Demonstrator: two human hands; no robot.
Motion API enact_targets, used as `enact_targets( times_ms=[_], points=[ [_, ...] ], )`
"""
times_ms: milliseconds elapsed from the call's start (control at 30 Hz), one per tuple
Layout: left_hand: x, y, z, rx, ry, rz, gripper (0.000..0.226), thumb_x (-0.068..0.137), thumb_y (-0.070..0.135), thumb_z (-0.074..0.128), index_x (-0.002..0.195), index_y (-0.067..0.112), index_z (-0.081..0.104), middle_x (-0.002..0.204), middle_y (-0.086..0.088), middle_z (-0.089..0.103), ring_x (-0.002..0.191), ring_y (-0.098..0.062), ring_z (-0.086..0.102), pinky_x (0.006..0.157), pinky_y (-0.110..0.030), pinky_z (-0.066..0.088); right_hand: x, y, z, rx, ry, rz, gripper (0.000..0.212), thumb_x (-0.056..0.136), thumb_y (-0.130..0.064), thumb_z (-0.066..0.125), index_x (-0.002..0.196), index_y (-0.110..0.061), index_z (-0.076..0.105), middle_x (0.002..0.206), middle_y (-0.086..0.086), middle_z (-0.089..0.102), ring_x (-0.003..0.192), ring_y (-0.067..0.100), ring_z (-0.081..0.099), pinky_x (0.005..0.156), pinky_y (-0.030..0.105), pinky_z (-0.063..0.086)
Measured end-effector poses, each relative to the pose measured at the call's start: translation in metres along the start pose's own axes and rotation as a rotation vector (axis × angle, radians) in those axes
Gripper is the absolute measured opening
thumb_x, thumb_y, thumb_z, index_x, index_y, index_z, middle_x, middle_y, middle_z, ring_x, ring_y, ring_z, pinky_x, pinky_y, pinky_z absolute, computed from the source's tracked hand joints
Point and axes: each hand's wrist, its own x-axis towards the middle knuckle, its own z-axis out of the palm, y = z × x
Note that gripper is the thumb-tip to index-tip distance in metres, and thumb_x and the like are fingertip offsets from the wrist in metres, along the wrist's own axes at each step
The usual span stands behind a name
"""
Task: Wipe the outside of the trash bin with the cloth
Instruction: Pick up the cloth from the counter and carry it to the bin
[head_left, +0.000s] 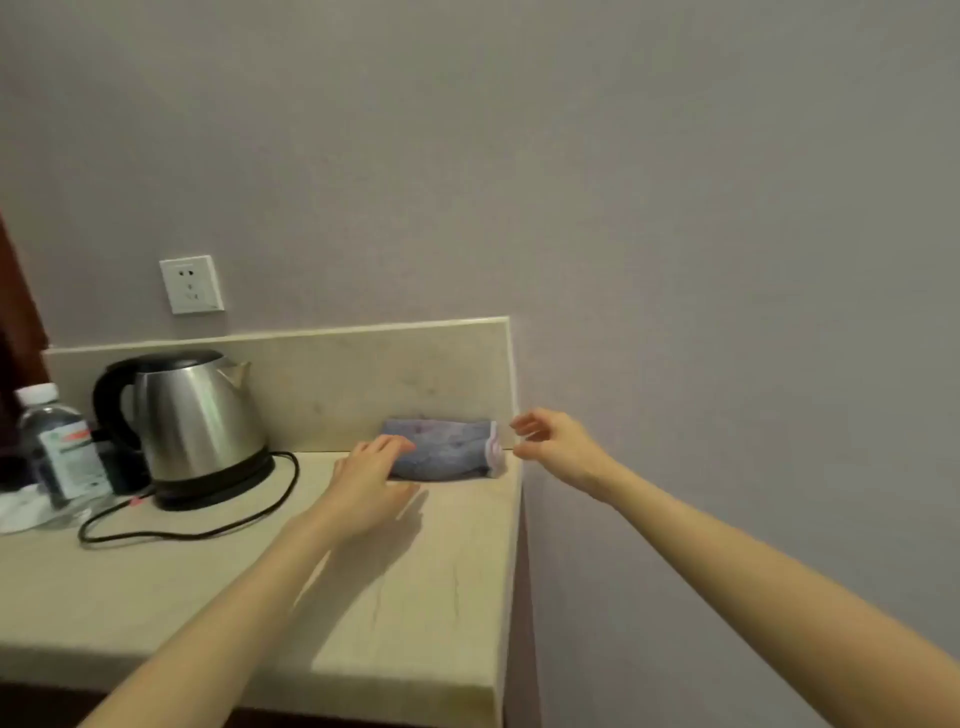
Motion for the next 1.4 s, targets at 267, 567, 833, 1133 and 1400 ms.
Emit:
enact_targets(
  times_ms=[267,567,833,1133,1400],
  points=[
    [0.037,-0.029,0.026,0.023,-0.092,0.05,0.058,0.077,0.044,0.062,0.13,0.032,0.04,0.142,0.01,0.038,0.13,-0.019,0.032,0.1,-0.038,0.031,0.059,0.017,0.052,-0.633,-0.094,-0.15,0.047,0.076,-0.02,0.059,0.122,-0.013,0.052,0.123,0.01,0.053,0.11,0.031,0.047,0.087,0.035,0.041],
    [0.068,-0.032,0.033,0.138,-0.105,0.186,0.049,0.081,0.032,0.056,0.127,0.022,0.044,0.126,-0.003,0.045,0.104,-0.03,0.038,0.089,-0.045,0.043,0.085,0.032,0.067,-0.697,-0.09,-0.276,0.042,0.069,-0.023,0.063,0.108,-0.012,0.052,0.107,0.009,0.05,0.094,0.028,0.043,0.08,0.04,0.041],
    [0.061,-0.011,0.015,0.114,-0.034,0.147,0.028,0.087,0.029,0.045,0.112,0.017,0.044,0.12,-0.005,0.051,0.106,-0.029,0.044,0.081,-0.047,0.045,0.074,0.017,0.053,-0.341,0.084,-0.234,0.024,0.057,-0.029,0.053,0.073,-0.011,0.056,0.065,0.004,0.057,0.063,0.024,0.053,0.053,0.037,0.042],
    [0.035,0.076,-0.013,-0.044,0.028,0.236,0.025,0.092,0.045,0.042,0.103,0.022,0.044,0.091,0.003,0.065,0.094,-0.022,0.06,0.088,-0.04,0.031,0.015,0.0,-0.026,0.063,0.302,-0.158,0.022,0.058,-0.024,0.06,0.069,-0.006,0.058,0.062,0.002,0.057,0.058,0.009,0.047,0.054,0.029,0.043],
    [-0.012,0.193,-0.007,-0.311,-0.156,0.344,0.047,0.07,0.048,0.074,0.092,0.012,0.053,0.089,-0.002,0.064,0.079,-0.02,0.058,0.068,-0.031,0.043,-0.084,0.008,-0.12,0.13,0.247,-0.081,0.032,0.057,-0.018,0.059,0.083,0.0,0.057,0.073,0.009,0.057,0.068,0.016,0.05,0.066,0.043,0.049]
  ],
)
